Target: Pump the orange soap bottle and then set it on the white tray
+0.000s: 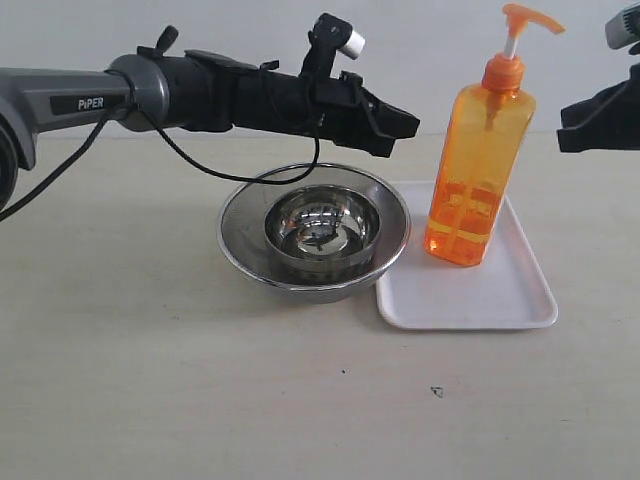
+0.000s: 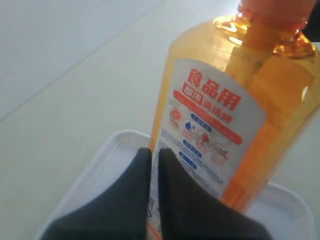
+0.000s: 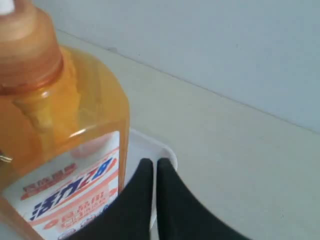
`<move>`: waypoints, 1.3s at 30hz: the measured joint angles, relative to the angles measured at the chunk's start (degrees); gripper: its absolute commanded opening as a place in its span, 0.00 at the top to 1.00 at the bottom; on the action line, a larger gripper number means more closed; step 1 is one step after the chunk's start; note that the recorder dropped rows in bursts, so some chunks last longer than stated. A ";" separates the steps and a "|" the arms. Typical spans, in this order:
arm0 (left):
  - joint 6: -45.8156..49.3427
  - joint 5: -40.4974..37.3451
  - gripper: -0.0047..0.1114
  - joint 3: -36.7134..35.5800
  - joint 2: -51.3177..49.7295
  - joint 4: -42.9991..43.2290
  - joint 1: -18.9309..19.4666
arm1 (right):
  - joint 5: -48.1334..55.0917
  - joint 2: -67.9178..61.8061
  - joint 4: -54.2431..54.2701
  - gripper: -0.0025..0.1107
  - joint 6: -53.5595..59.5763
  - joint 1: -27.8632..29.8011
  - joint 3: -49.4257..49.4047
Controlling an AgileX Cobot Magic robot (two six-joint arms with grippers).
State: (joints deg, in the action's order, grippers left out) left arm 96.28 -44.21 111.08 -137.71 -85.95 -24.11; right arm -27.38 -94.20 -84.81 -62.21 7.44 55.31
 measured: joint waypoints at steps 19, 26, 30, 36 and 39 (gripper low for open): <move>0.80 -4.36 0.92 0.00 -0.14 -1.18 -0.41 | -4.97 -6.33 0.20 0.98 0.86 0.00 4.47; 1.90 -4.47 0.92 0.00 -0.14 -1.18 -2.09 | -7.03 -6.55 0.20 0.98 0.96 0.00 4.56; 2.05 -4.47 0.92 0.00 -0.14 -1.18 -3.16 | -7.93 -6.55 0.20 0.98 0.96 0.00 4.56; 2.26 -4.69 0.92 0.00 -0.14 0.28 -3.40 | -8.40 -6.55 0.20 0.98 0.96 0.00 4.56; 1.38 -4.69 0.92 0.00 -0.14 1.46 -3.40 | -8.61 -6.55 0.20 0.98 0.96 0.00 4.56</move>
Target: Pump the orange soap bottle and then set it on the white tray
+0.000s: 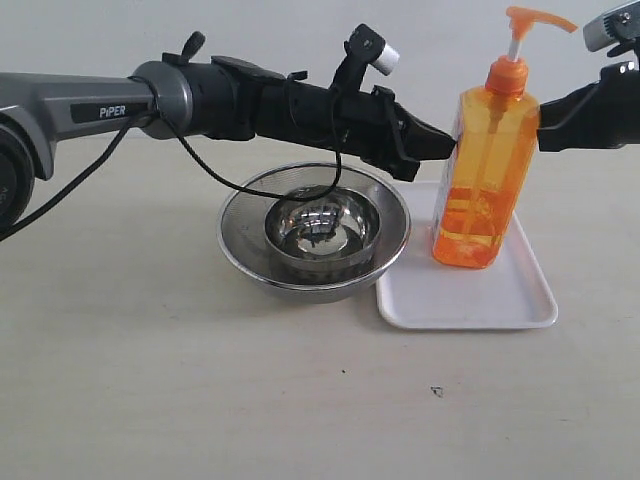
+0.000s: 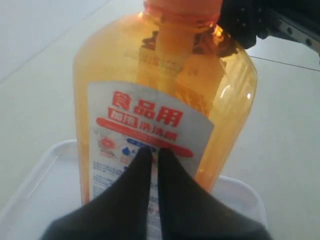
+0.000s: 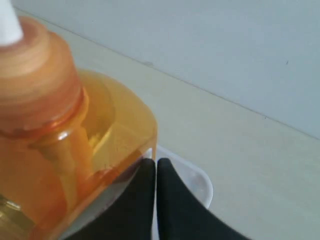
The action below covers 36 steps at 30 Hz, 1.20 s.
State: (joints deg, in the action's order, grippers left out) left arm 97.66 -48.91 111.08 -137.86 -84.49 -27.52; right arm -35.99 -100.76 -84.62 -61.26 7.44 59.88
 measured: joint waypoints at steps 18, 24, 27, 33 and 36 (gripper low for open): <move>-2.66 -3.93 0.92 0.00 0.00 2.54 0.00 | -0.12 0.00 0.00 0.98 0.13 0.00 0.00; -3.12 -4.16 0.92 0.00 0.00 2.64 0.00 | -0.21 0.00 0.00 0.98 0.13 0.00 0.00; -3.46 -4.27 0.92 0.00 0.00 2.64 0.00 | -0.21 0.00 0.00 0.98 0.13 0.00 0.00; -3.61 -4.27 0.92 0.00 0.00 2.64 0.00 | -0.21 0.00 0.00 0.98 0.13 0.00 0.00; -4.15 -4.36 0.92 0.00 0.00 2.64 0.12 | 0.03 0.00 0.00 0.98 0.02 0.00 0.00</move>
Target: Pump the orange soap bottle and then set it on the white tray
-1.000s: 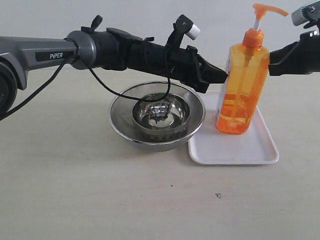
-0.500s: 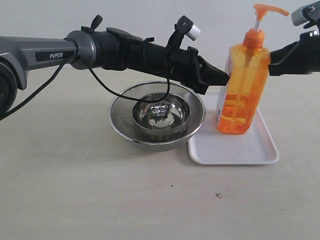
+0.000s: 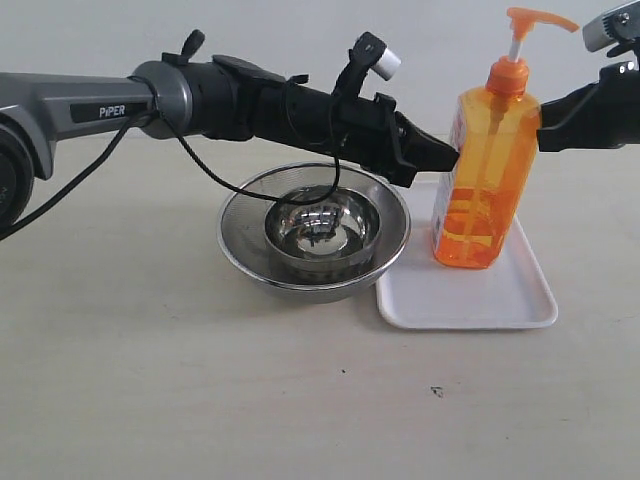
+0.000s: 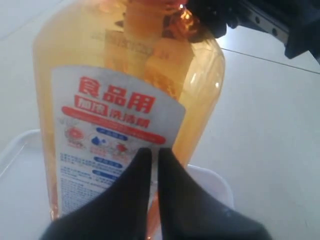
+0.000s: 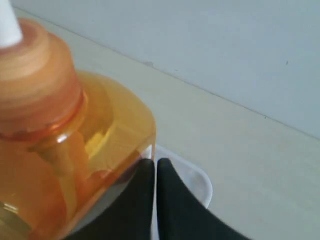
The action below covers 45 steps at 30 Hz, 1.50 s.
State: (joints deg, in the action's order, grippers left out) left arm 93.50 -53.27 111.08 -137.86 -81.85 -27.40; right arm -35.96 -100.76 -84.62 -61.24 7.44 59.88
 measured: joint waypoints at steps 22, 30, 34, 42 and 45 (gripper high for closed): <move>-21.09 -6.97 0.92 -1.33 18.87 27.74 5.70 | 4.98 32.84 -15.06 0.98 -27.90 0.00 -16.61; -22.38 -2.93 0.92 -17.98 29.88 30.11 5.70 | 0.99 56.13 -15.27 0.98 -33.12 0.00 -31.86; -22.89 11.10 0.92 -32.55 35.43 30.41 5.70 | -3.35 66.24 -15.58 0.98 -35.08 0.00 -35.55; -22.99 20.19 0.92 -37.61 37.66 29.11 5.70 | -6.45 70.76 -15.58 0.98 -35.52 0.00 -35.65; -22.99 20.29 0.92 -37.61 37.66 29.11 5.70 | -6.45 70.76 -15.58 0.98 -35.63 0.00 -35.65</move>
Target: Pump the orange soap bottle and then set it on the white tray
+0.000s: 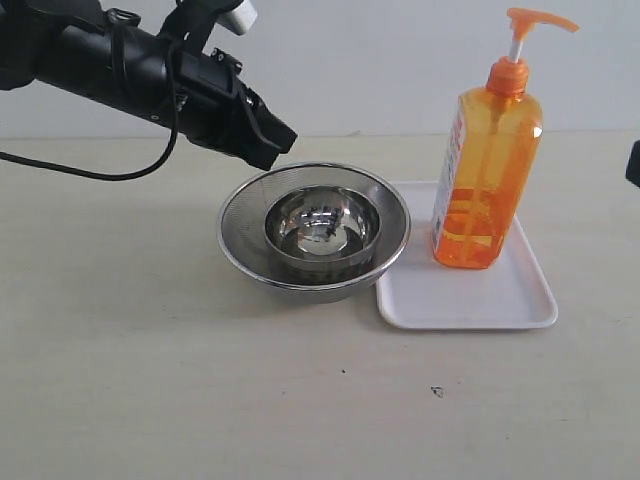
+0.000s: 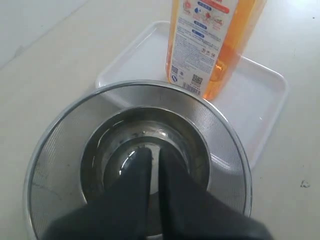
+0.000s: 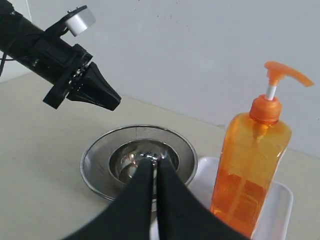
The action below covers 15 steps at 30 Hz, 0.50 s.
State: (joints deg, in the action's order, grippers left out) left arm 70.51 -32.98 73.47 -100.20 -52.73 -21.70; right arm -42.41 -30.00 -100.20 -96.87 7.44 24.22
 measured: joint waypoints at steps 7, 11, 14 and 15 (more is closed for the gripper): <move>0.00 0.37 0.92 0.00 0.00 -0.22 0.00 | 0.40 0.00 0.00 0.98 0.00 -0.60 0.00; 0.00 0.37 0.92 0.00 0.00 -0.22 0.00 | 0.40 0.00 1.51 0.98 0.00 -0.60 0.00; 0.00 0.37 0.92 0.00 0.00 -0.22 0.00 | 1.70 0.21 8.66 0.98 3.97 -0.60 -0.23; 0.00 0.37 0.92 0.00 0.00 -0.22 0.00 | 2.46 0.61 13.23 0.98 7.28 -0.60 -0.32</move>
State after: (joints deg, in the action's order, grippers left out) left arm 70.51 -32.62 73.47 -100.20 -52.95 -21.70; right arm -39.95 -29.39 -86.97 -89.58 6.84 23.90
